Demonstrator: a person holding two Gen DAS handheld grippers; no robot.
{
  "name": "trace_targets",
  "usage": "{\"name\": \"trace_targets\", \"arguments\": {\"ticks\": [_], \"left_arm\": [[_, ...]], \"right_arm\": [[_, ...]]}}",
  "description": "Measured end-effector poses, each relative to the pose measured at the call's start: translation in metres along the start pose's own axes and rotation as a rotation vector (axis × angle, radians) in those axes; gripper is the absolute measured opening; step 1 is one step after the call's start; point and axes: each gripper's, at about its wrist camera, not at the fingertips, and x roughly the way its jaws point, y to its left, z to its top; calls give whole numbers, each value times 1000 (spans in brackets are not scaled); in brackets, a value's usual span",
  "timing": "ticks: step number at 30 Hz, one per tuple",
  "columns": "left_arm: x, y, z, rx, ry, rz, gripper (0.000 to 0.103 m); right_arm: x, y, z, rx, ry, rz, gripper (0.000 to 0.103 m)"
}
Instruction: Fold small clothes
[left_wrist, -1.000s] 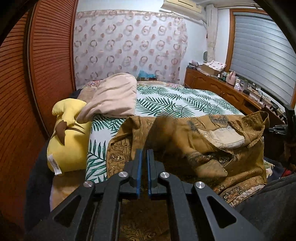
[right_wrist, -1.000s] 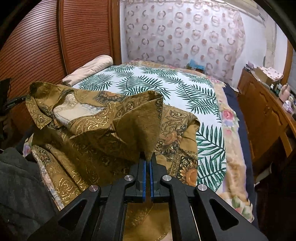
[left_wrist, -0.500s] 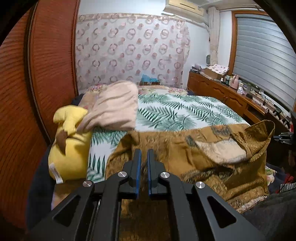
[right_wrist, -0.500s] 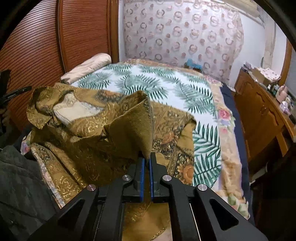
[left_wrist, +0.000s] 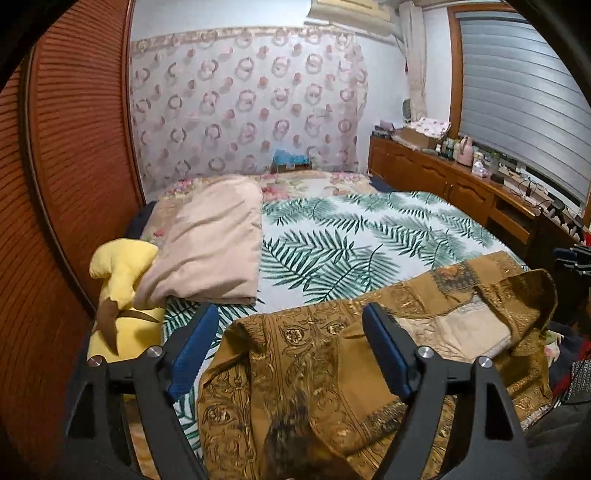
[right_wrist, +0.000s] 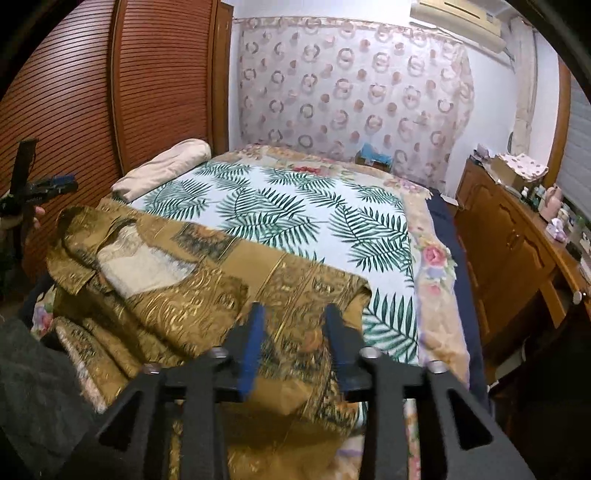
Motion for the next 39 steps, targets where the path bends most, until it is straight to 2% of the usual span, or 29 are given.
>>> {"name": "trace_targets", "arguments": {"ticks": [7, 12, 16, 19, 23, 28, 32, 36, 37, 39], "left_arm": [[35, 30, -1, -78, 65, 5, 81], [49, 52, 3, -97, 101, 48, 81], [58, 53, -1, -76, 128, 21, 81], [70, 54, -10, -84, 174, -10, 79], [82, 61, -18, -109, 220, -20, 76], [86, 62, -24, -116, 233, -34, 65], [91, 56, -26, -85, 237, -47, 57], [91, 53, -24, -72, 241, -82, 38], [91, 52, -24, -70, 241, -89, 30], [88, 48, -25, -60, 232, -99, 21]], "right_arm": [[39, -9, 9, 36, 3, 14, 54], [69, -20, 18, 69, 33, 6, 54], [90, -27, 22, 81, 67, -15, 57], [107, -37, 26, 103, 88, 11, 68], [127, -48, 30, 109, 129, -12, 69], [144, -57, 26, 126, 188, -25, 69], [151, -59, 26, 141, 184, -12, 69], [155, -59, 26, 136, 184, -3, 69], [155, -58, 26, 134, 181, 3, 65], [152, -54, 23, 120, 173, 11, 54]]}}
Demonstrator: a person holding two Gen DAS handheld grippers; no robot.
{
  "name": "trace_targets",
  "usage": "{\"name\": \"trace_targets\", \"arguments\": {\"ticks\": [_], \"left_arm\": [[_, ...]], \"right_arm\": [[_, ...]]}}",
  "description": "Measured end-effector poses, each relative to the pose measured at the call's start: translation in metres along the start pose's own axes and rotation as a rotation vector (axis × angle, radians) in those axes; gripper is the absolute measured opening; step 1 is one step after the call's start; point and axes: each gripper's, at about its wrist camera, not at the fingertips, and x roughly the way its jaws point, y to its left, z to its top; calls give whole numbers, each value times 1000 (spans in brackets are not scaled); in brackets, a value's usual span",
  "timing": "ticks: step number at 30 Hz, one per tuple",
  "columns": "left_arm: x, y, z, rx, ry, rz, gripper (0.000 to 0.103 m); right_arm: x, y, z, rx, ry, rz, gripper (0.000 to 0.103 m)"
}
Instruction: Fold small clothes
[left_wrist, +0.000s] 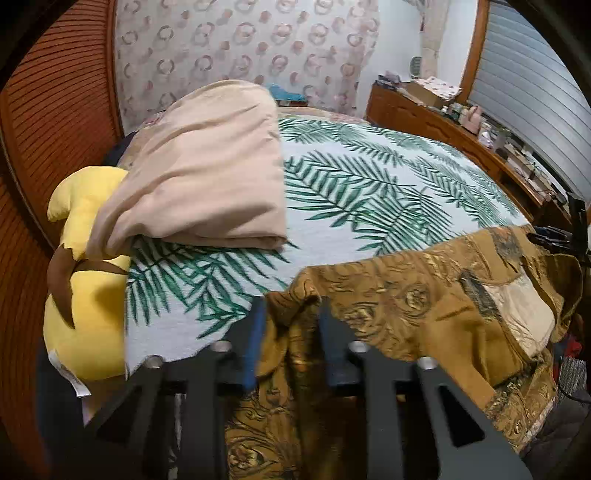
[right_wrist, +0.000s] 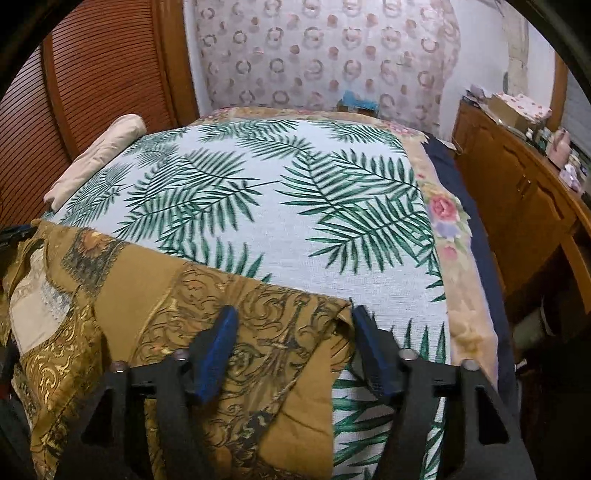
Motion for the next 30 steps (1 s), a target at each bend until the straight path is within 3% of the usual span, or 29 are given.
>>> {"name": "trace_targets", "arguments": {"ticks": [2, 4, 11, 30], "left_arm": [[-3, -3, -1, 6, -9, 10, 14], [-8, -7, -3, 3, -26, 18, 10], [-44, -15, -5, -38, -134, -1, 8], [-204, -73, 11, 46, -535, -50, 7]], "right_arm": [[-3, 4, -3, -12, -6, 23, 24], [-6, 9, -7, -19, -5, 73, 12], [-38, 24, -19, -45, -94, 69, 9], [-224, 56, -37, -124, -495, 72, 7]]}}
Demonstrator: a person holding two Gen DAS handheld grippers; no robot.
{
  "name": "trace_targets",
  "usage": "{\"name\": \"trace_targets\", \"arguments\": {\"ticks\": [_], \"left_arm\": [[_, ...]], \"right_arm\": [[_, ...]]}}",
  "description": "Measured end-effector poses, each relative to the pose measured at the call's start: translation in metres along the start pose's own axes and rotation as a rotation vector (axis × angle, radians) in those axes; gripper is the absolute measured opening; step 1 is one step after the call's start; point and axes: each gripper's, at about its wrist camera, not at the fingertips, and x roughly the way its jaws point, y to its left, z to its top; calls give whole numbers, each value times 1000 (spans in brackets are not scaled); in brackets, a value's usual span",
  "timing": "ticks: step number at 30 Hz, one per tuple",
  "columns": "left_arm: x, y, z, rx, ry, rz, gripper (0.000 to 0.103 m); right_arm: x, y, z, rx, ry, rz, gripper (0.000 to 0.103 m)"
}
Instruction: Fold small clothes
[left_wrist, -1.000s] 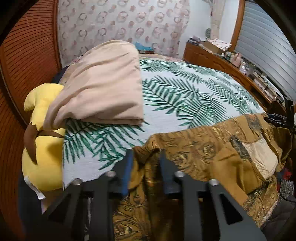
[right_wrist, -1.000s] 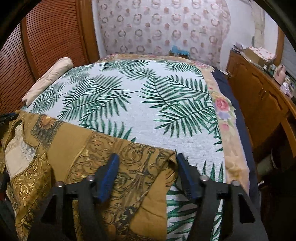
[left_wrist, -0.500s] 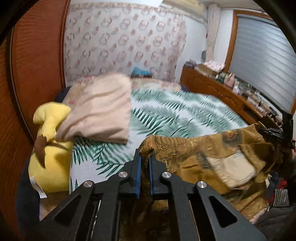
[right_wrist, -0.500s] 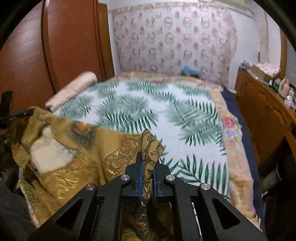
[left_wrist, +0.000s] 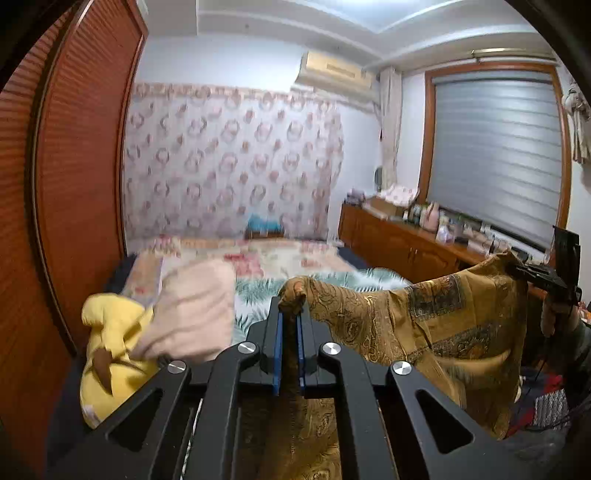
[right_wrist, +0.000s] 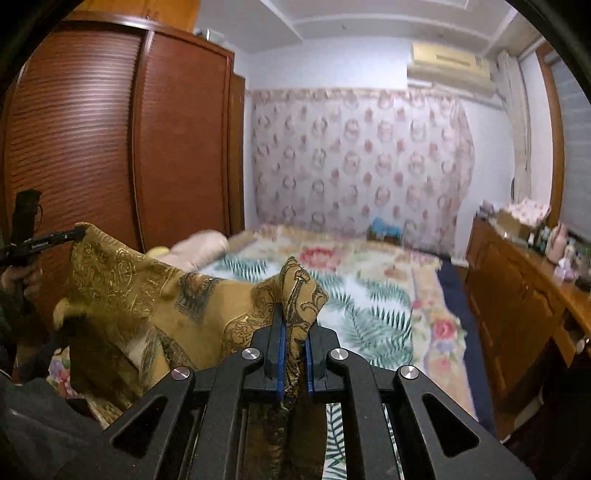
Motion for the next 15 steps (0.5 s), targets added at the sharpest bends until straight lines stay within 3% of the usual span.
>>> {"name": "trace_targets", "arguments": {"ticks": [10, 15], "left_arm": [[-36, -1, 68, 65, -171, 12, 7], [-19, 7, 105, 84, -207, 47, 7]], "right_arm": [[-68, 2, 39, -45, -152, -25, 7], [-77, -4, 72, -107, -218, -37, 7]]}}
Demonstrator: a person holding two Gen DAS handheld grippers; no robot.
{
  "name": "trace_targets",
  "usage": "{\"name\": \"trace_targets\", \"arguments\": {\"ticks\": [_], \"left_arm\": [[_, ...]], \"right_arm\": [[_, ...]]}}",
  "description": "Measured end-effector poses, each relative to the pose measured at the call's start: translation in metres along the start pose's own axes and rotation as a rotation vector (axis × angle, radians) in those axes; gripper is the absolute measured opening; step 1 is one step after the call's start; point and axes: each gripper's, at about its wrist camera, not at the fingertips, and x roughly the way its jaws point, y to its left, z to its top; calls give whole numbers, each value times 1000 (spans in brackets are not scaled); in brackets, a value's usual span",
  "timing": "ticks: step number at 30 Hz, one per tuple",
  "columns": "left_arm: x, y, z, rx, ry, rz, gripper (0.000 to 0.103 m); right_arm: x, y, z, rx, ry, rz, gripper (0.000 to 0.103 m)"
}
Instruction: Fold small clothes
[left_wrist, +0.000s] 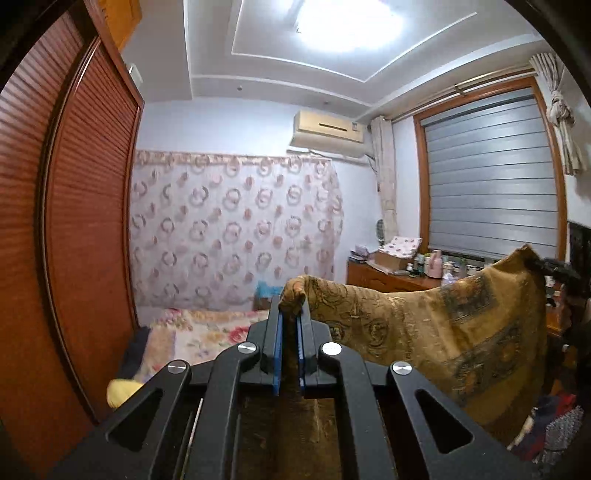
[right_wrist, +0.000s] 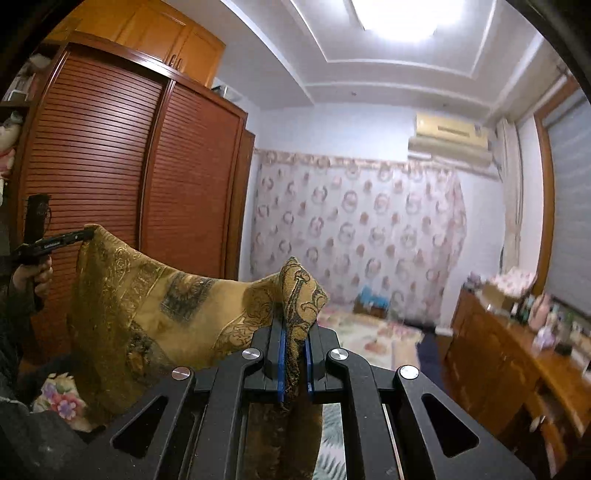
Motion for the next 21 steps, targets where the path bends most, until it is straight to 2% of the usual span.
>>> {"name": "trace_targets", "arguments": {"ticks": [3, 5, 7, 9, 10, 12, 13, 14, 15, 17, 18, 20, 21], "left_arm": [[35, 4, 10, 18, 17, 38, 7], [75, 11, 11, 22, 56, 76, 7], [106, 16, 6, 10, 84, 109, 7], [156, 24, -14, 19, 144, 150, 7], [175, 27, -26, 26, 177, 155, 9], [222, 36, -58, 25, 274, 157, 15], [235, 38, -71, 25, 307, 151, 17], [249, 43, -89, 28, 348, 154, 18], [255, 45, -101, 34, 373, 159, 23], [256, 45, -120, 33, 417, 124, 35], [254, 45, -126, 26, 429, 109, 45], [248, 43, -134, 17, 453, 84, 50], [241, 40, -140, 10, 465, 65, 61]], "right_arm": [[29, -11, 15, -26, 17, -14, 7], [65, -18, 15, -34, 55, -28, 7], [119, -26, 12, -52, 118, -67, 7], [174, -28, 5, -53, 190, -120, 7], [210, -33, -8, -46, 253, -151, 8], [270, -41, -39, -15, 384, -172, 22], [294, -45, -56, 2, 437, -197, 37], [317, -48, -76, 23, 493, -227, 42], [332, -51, -93, 50, 526, -243, 42], [350, -55, -122, 126, 568, -248, 52], [353, -55, -133, 151, 578, -235, 55], [359, -51, -149, 169, 587, -193, 56], [358, -47, -157, 162, 598, -181, 56]]}}
